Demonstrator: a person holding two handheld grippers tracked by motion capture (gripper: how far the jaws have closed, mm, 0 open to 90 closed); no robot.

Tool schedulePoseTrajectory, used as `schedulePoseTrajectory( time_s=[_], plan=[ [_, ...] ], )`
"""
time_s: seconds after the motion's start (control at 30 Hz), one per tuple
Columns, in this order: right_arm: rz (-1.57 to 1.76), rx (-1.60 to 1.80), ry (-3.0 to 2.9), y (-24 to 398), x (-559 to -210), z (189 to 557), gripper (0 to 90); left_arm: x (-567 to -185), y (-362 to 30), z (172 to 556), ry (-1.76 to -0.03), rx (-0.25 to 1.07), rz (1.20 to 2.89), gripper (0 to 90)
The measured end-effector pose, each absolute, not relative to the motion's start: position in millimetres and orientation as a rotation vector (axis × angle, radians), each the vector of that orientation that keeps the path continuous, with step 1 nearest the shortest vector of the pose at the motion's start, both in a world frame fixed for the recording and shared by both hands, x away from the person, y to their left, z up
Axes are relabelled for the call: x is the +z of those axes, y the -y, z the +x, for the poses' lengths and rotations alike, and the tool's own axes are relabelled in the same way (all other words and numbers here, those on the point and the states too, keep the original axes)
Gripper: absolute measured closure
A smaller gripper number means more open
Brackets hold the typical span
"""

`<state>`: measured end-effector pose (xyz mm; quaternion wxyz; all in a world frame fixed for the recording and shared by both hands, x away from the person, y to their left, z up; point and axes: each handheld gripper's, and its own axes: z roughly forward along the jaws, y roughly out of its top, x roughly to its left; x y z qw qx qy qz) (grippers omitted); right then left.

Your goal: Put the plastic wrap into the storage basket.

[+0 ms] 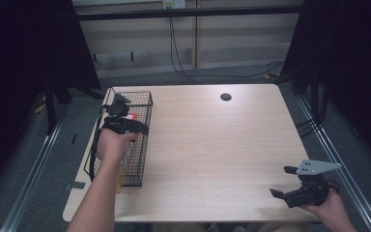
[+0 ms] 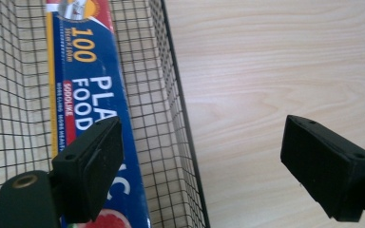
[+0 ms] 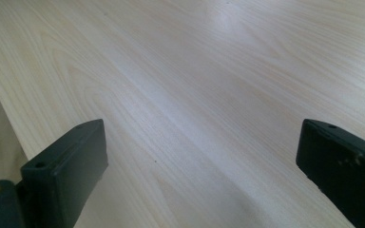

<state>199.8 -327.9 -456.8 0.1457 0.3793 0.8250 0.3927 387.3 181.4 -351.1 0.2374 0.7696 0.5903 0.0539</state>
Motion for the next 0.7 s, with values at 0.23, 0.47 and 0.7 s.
schedulePoseTrajectory(
  time_s=[0.23, 0.47, 0.7],
  plan=[
    [1.09, 1.131, -2.376, 328.2, -456.8, 200.0, 3.1, -347.4, -177.5, 380.7, -1.576, 0.136, 2.118, 14.5],
    [1.096, 1.131, -2.375, 327.8, -456.7, 199.9, 3.1, -344.0, -174.3, 372.2, -1.55, 0.124, 2.109, 15.1],
    [1.096, 1.139, -2.375, 327.0, -456.6, 200.3, 3.1, -346.1, -163.0, 365.6, -1.498, 0.095, 2.136, 15.1]
  ],
)
